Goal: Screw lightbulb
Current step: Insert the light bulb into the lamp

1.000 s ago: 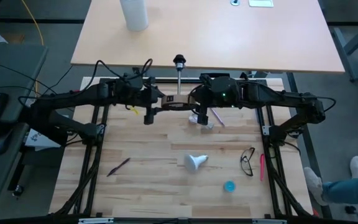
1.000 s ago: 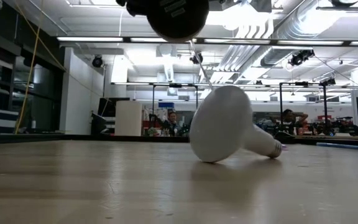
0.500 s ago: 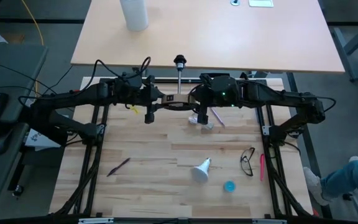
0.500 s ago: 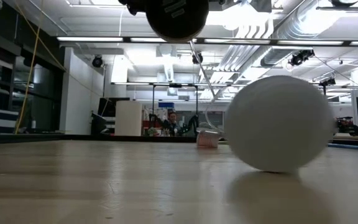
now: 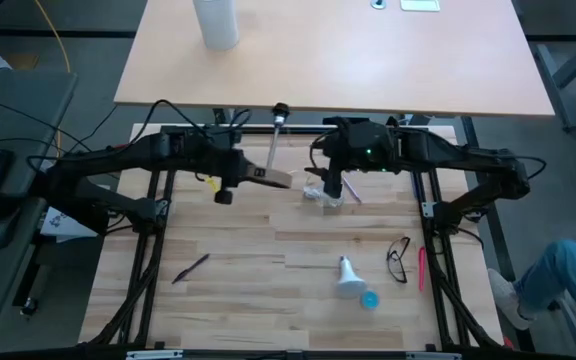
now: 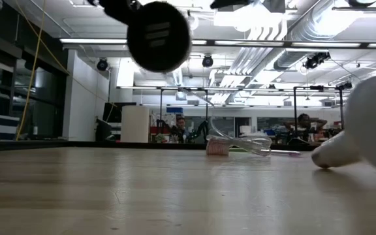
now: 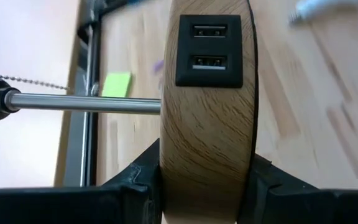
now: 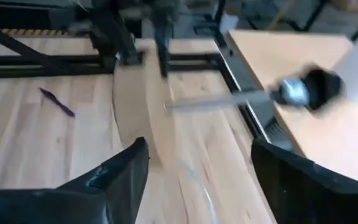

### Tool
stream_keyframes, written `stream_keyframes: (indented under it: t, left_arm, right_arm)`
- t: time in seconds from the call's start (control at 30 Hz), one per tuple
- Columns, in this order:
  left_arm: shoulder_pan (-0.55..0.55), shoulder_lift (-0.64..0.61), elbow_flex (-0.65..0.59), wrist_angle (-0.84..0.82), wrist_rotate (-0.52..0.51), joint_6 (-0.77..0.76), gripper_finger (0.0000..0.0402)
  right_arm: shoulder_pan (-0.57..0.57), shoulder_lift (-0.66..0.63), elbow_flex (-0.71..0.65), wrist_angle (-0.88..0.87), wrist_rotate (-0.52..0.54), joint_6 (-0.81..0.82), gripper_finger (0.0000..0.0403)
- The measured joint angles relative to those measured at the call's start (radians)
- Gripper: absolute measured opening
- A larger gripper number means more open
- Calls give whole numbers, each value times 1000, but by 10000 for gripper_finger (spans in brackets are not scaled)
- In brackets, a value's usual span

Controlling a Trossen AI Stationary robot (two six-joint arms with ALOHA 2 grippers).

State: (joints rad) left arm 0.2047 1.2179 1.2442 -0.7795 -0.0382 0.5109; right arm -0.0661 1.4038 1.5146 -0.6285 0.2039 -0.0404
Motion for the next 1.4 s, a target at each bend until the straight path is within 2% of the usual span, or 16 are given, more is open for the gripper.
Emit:
stream_keyframes:
  t: [0.3, 0.37, 0.47, 0.63, 0.77, 0.83, 0.9, 1.03, 1.17, 1.4]
  left_arm:
    - [-35, -6, -4, -97, -65, 231, 116]
    - [-40, -6, -11, -91, -66, 268, 116]
    - [-54, -6, -32, -90, -68, 326, 116]
    - [-103, -3, -74, -87, -155, 466, 116]
    - [-163, -3, -102, -97, -258, 563, 116]
    - [-188, -3, -103, -90, -282, 583, 116]
    - [-208, -3, -103, -78, -293, 583, 116]
    - [-230, -3, -103, -42, -307, 579, 116]
    - [-230, -3, -103, 24, -329, 567, 116]
    - [-229, 14, -103, 39, -301, 564, 116]
  right_arm:
    - [35, -204, -41, -409, 83, 372, 270]
    - [64, -269, -76, -439, 108, 448, 266]
    - [113, -345, -164, -379, 141, 578, 265]
    - [149, -405, -383, -75, 134, 729, 265]
    - [137, -395, -596, 278, 16, 866, 265]
    - [132, -375, -707, 506, -4, 950, 265]
    - [129, -342, -816, 784, 17, 1029, 265]
    - [126, -212, -964, 1285, 170, 1093, 265]
    - [117, -44, -967, 1460, 209, 1109, 265]
    - [89, 170, -785, 1545, 207, 965, 265]
